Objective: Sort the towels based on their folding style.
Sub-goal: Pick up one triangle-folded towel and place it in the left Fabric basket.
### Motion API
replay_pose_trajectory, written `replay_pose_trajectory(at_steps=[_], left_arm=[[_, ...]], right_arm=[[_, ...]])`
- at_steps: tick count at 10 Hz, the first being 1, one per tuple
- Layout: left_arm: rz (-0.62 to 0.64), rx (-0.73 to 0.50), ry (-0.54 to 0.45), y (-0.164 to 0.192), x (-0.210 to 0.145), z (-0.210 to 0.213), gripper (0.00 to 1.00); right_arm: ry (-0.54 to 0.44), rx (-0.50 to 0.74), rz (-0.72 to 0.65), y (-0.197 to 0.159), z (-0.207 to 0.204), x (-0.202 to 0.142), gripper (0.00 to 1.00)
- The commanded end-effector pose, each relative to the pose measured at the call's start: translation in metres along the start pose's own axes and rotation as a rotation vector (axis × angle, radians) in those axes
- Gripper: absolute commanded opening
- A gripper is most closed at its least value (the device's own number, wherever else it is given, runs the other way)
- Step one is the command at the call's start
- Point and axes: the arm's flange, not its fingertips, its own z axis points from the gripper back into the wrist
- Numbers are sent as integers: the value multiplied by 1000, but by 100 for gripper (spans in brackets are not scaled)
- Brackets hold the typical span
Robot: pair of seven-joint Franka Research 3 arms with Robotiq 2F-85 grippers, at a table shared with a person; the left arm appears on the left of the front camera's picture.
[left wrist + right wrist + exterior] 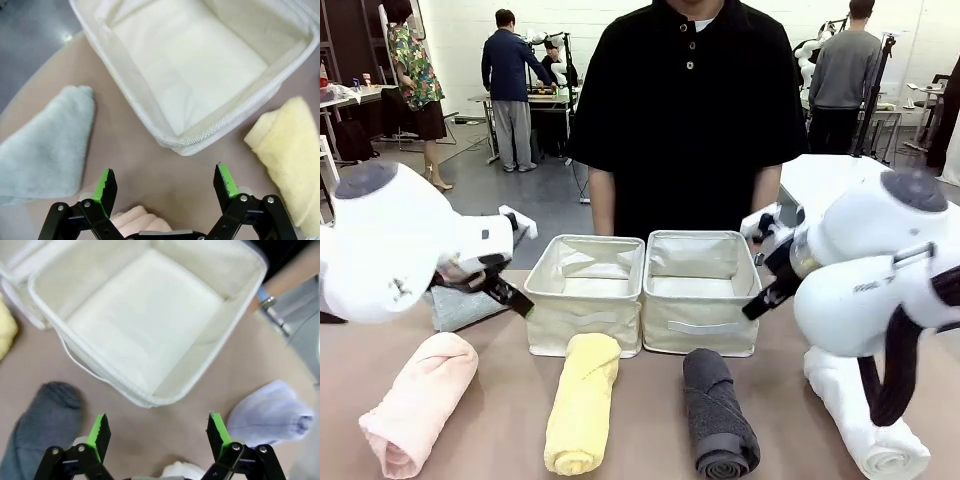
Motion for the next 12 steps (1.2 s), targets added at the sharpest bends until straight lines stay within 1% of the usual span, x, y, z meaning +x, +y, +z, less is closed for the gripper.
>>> replay_pose_trajectory(at_steps=[1,3,4,5,6,7,11,12], left_arm=[[-37,24,-70,13,21,105,100],[-60,82,-126,16,50,193,100],[-68,87,-149,15,58,222,100],[-70,100,-189,15,60,244,100],[-63,91,-220,17,55,248,100],[-44,77,-193,12,55,250,100],[-44,77,-193,12,55,250,100],[-46,74,-185,12,55,251,100]], right_arm=[[-60,-50,17,9,117,-4,100],[-91,-113,27,18,197,12,100],[-108,-135,37,24,225,18,100],[-123,-152,39,28,240,22,100],[-118,-193,52,29,233,23,100],[-143,-127,45,21,244,15,100],[-143,-127,45,21,244,15,100],[-132,-133,44,21,250,17,100]])
